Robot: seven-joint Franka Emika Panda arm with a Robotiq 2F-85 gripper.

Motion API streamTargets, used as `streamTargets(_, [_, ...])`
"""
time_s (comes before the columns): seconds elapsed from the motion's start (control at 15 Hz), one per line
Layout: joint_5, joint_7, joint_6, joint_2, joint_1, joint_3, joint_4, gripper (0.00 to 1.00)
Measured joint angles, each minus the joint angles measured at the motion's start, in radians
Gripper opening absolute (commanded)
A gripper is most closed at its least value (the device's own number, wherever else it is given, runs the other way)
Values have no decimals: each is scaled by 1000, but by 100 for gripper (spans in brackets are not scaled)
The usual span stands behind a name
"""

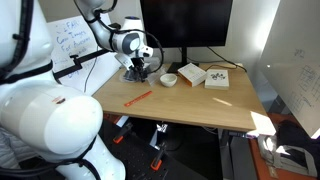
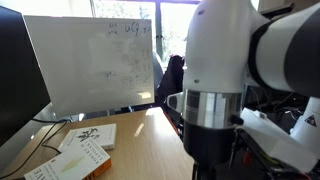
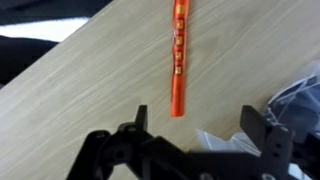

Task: Put the pen in the small bowl

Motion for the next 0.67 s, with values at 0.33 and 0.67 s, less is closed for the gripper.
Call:
streamTargets(0.33, [-30, 58, 15, 412, 96, -89, 305, 100])
streamTargets(0.67, [-25, 63, -23, 627, 150, -129, 528, 50])
